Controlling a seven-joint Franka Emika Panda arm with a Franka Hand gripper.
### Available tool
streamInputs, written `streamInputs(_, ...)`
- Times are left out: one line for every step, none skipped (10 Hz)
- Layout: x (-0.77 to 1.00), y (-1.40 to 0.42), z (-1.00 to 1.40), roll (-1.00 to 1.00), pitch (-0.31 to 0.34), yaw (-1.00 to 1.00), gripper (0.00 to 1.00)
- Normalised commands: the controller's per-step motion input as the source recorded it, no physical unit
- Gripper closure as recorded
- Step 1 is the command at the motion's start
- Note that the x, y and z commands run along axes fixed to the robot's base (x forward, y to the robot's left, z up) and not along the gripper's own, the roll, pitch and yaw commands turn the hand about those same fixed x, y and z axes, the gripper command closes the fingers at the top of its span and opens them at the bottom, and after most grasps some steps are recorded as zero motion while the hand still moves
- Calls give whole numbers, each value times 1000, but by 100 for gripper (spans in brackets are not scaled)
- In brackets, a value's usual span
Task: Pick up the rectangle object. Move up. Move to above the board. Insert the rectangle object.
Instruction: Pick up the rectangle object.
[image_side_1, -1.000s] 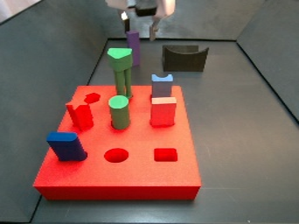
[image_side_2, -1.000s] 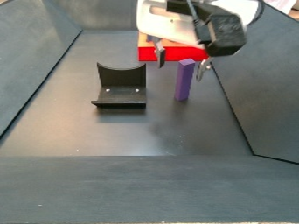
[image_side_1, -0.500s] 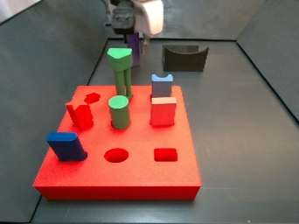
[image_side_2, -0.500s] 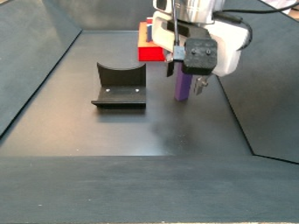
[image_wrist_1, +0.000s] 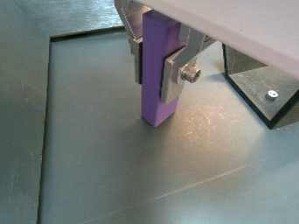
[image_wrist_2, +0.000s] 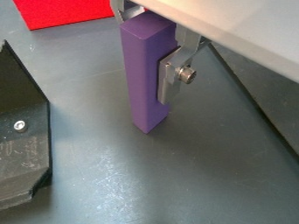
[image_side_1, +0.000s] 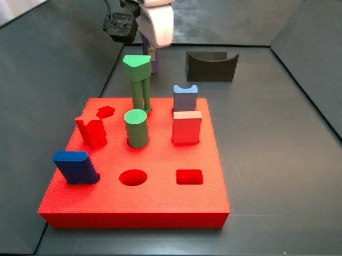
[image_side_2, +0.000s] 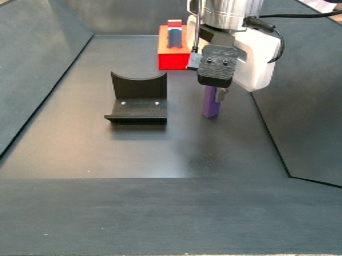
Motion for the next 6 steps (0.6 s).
streamInputs(0, 0, 0, 0, 0, 0, 100)
streamInputs(0, 0, 0, 0, 0, 0, 100)
streamInputs(0, 0, 0, 0, 0, 0, 100)
streamInputs(0, 0, 0, 0, 0, 0, 100)
streamInputs(0, 0, 0, 0, 0, 0, 100)
streamInputs(0, 0, 0, 0, 0, 0, 100)
